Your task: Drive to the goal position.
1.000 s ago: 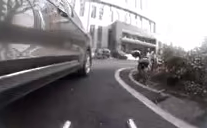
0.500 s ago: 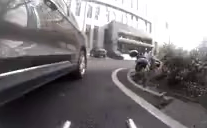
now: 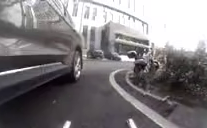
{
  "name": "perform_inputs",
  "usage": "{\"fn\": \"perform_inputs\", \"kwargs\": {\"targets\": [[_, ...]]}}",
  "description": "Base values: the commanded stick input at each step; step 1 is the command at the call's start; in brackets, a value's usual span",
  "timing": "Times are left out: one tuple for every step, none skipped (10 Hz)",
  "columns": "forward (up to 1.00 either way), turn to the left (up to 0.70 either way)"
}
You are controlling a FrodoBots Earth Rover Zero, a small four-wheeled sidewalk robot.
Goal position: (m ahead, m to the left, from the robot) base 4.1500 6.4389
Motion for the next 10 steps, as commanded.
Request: {"fn": "perform_inputs", "kwargs": {"targets": [[0.45, 0.00], [0.45, 0.00], [0.45, -0.22], [0.45, -0.27], [0.45, -0.27], [0.45, -0.27], [0.45, -0.27], [0.45, -0.27], [0.45, -0.27], [0.45, -0.27]]}}
